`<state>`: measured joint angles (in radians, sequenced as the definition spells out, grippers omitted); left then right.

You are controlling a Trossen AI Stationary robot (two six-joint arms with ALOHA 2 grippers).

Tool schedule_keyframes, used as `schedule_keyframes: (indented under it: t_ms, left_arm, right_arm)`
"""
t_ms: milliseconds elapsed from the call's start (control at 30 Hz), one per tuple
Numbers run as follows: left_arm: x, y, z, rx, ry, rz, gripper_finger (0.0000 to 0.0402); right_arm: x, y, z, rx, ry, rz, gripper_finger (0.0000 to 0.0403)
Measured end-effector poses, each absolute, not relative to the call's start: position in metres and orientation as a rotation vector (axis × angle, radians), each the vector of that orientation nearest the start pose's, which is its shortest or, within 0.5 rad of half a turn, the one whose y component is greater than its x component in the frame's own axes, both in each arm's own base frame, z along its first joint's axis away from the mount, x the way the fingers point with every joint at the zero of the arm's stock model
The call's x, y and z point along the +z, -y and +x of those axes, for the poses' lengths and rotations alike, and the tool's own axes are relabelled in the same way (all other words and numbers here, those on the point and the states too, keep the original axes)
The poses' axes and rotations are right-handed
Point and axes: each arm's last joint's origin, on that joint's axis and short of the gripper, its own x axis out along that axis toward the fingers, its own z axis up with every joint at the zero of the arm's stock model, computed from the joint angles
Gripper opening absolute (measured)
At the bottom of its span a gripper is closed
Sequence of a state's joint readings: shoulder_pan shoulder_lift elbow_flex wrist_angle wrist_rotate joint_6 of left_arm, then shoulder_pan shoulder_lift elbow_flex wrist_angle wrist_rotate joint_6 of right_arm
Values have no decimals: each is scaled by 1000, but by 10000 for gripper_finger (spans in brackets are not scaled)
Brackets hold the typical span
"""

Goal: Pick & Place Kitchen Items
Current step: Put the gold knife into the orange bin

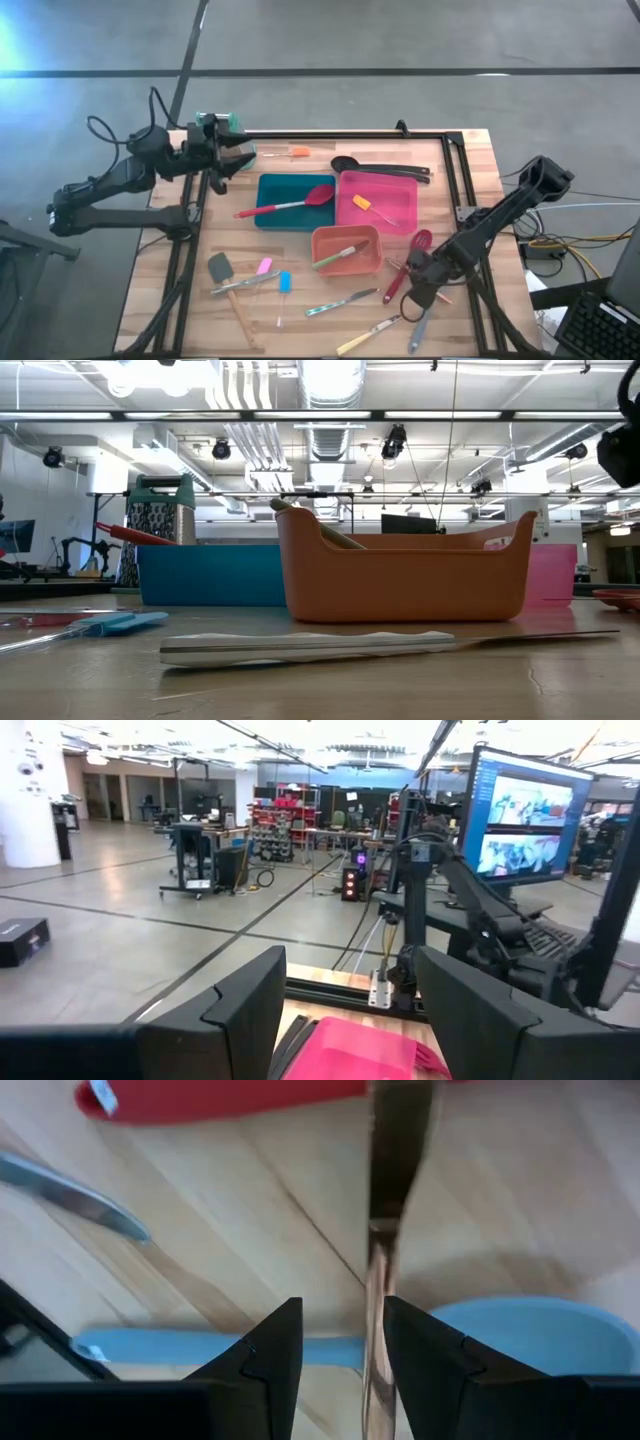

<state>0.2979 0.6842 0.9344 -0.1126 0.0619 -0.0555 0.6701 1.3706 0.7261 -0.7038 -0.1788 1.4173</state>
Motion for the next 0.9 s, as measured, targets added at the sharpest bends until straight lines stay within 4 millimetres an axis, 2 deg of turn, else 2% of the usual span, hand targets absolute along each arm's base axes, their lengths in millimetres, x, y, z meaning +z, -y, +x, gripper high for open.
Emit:
schedule_keyframes:
  t_ms: [333,667,900]
  left_arm:
    - [402,-38,129,242,139,-29,229]
    - [401,-39,131,244,132,-30,229]
    - [401,-39,131,244,131,-30,229]
  right_arm:
    - [146,-147,177,-370,-1612,683,120]
    - [144,-146,177,-361,-1587,619,86]
    - [144,-146,177,-295,-1586,551,85]
